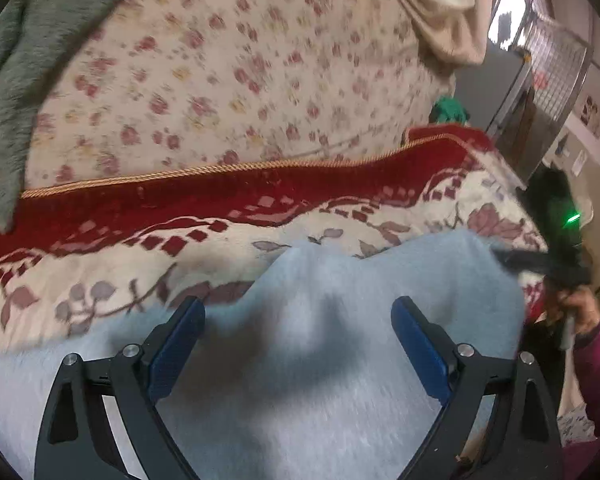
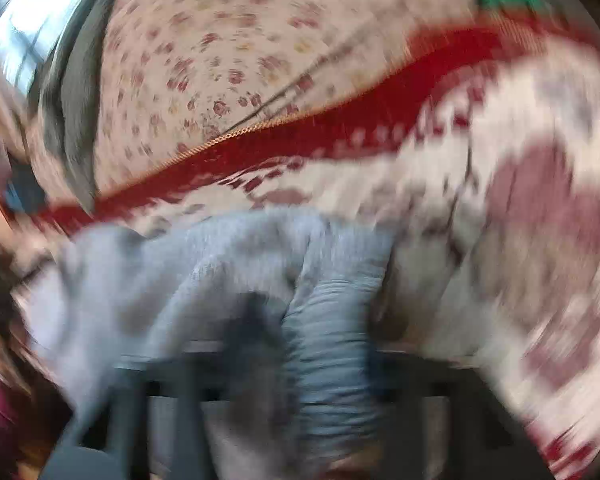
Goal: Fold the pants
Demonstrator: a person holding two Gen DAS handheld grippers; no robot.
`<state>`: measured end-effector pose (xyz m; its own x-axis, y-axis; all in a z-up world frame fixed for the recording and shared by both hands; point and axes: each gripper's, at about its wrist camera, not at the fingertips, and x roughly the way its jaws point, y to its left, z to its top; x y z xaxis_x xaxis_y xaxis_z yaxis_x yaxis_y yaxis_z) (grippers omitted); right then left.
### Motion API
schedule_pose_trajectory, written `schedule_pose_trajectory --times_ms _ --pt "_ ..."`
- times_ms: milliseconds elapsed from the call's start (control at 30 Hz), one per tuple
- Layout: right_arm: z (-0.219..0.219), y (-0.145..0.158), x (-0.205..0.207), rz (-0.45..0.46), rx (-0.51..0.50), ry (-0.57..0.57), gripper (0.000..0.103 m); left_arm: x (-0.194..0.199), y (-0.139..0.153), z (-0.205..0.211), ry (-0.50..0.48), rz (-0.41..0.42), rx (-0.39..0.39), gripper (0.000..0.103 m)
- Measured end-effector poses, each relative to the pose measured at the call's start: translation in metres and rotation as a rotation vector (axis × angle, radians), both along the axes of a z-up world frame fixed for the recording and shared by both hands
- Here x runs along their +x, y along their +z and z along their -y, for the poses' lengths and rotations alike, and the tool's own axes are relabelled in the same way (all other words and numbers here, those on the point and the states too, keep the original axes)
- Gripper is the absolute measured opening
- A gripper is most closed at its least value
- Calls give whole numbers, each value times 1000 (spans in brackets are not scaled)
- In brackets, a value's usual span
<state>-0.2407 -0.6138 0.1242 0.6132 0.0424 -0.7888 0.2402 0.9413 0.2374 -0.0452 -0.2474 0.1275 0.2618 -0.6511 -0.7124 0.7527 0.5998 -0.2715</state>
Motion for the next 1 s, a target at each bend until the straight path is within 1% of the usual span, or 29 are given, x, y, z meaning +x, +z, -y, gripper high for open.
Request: schedule_pose_trajectory --times_ms 33,67,100,133,167,233,300,333,367,400,433,467,500,533,600,633,667,700,733,767,800,833,867,900,933,967,1000 --pt "0 10 0 29 -5 26 11 4 -3 7 -8 5 15 94" --pt "-2 22 -2 59 -84 32 10 8 -7 13 -18 5 34 94" --pt "-5 25 -2 61 -158 25 10 12 -10 15 -17 -1 43 94" --pt "-9 20 -1 19 -286 16 10 17 -14 17 -19 -16 52 94" --pt "-8 10 2 -25 -313 9 10 22 -20 21 -25 -42 58 94" --pt "-1 -19 4 -110 -263 -13 10 28 -27 28 -27 -66 67 94" --pt "-4 -28 2 -129 -279 -3 13 32 -34 36 -31 -72 92 94" --pt "-7 -23 0 -111 -300 -7 14 33 -37 40 -36 -73 102 94" --pt "-8 -17 -1 -105 -310 -14 18 33 -40 44 -41 -77 112 94" --pt "-8 -10 -3 -106 -330 -32 31 34 -43 48 -43 -79 124 94" --pt "-10 -1 -6 -107 -383 -66 43 35 -45 52 -43 -82 142 94" --pt "-12 10 -6 -96 -449 -101 59 35 -48 55 -45 -85 153 94" --pt "-18 24 -9 -61 -480 -104 67 36 -49 56 -49 -89 146 94" --pt "-26 36 -11 -17 -468 -86 67 37 -50 57 -47 -96 138 94" --pt "-41 51 -10 55 -405 -43 71 41 -52 59 -37 -113 116 86" --pt "-51 56 -6 83 -374 -20 72 43 -52 60 -37 -123 103 71" --pt "-63 59 -2 110 -334 18 73 44 -52 61 -39 -134 94 59" --pt "-75 57 5 134 -269 71 73 45 -52 63 -39 -134 93 56" --pt "-86 51 12 144 -189 126 73 44 -51 65 -37 -112 99 51" --pt "-93 44 16 138 -127 158 73 43 -50 65 -33 -87 102 39" --pt "-100 32 23 113 -42 194 73 44 -49 65 -17 -69 105 31" --pt "-105 18 28 83 23 216 73 47 -48 63 11 -57 102 23" --pt "-108 8 29 61 45 223 72 53 -49 56 27 -83 66 23" --pt "-112 -4 29 28 43 226 72 55 -50 53 32 -103 41 25" --pt "-118 -17 24 -5 -3 233 72 56 -55 49 42 -111 30 29" --pt "-123 -22 19 -4 -46 252 72 55 -61 48 47 -101 47 38" --pt "-132 -26 11 15 -127 282 72 55 -65 48 52 -94 61 44"
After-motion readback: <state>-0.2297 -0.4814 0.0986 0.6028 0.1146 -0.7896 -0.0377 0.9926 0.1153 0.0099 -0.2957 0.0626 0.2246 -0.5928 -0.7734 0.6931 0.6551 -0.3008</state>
